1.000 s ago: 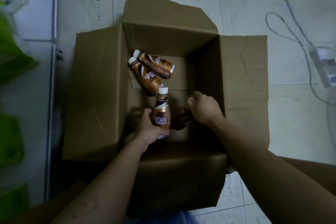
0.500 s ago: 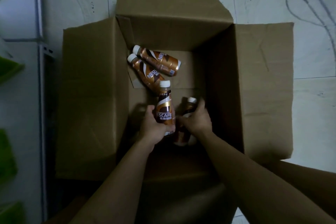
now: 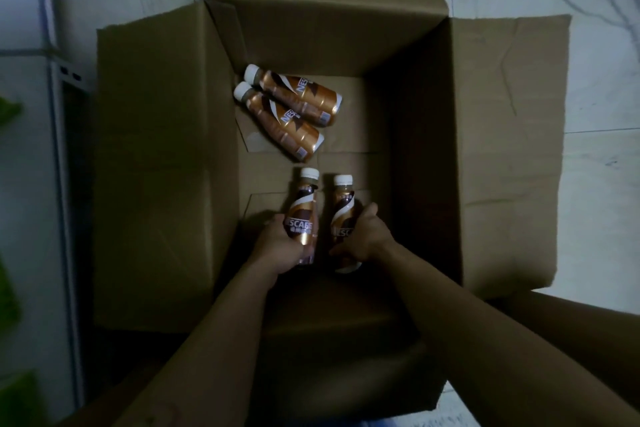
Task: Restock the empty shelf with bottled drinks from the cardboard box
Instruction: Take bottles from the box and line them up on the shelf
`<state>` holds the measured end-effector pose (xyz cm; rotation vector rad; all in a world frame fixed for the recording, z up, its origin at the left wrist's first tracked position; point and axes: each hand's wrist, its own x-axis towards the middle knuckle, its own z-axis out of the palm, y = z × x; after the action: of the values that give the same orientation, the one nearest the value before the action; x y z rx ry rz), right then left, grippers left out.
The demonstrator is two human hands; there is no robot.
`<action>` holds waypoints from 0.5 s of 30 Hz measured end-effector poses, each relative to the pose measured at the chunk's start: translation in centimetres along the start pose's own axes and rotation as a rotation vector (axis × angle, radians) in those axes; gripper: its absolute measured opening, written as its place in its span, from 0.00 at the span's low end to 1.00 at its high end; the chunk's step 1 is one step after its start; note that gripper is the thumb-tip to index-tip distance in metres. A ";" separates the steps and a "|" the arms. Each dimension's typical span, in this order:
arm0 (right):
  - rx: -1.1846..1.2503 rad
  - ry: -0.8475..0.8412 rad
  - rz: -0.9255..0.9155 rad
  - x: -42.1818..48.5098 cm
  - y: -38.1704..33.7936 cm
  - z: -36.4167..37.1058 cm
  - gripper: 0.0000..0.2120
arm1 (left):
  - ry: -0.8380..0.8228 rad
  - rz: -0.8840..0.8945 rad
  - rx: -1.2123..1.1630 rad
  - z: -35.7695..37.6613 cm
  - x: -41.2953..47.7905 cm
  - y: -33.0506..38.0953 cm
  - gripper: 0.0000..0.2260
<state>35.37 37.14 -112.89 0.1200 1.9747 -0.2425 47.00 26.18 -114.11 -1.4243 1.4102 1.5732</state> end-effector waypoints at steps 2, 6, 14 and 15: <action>0.027 -0.020 -0.026 -0.4 0.7 -0.2 0.45 | -0.021 0.016 0.013 0.5 0.3 -0.2 0.35; 0.260 -0.143 -0.090 -1.2 1.4 -1.5 0.38 | -0.126 -0.033 -0.131 0.4 -0.2 -0.3 0.29; 0.627 -0.201 -0.301 -6.5 0.7 -6.7 0.30 | -0.242 0.262 -0.205 -2.5 -7.1 5.6 0.28; 0.643 -0.184 -0.352 -8.0 0.3 -7.5 0.32 | -0.231 0.320 -0.199 -2.8 -8.6 6.9 0.28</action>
<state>31.91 39.30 -102.72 0.1547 1.6617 -1.0760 43.86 23.60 -103.45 -1.1157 1.4241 2.0578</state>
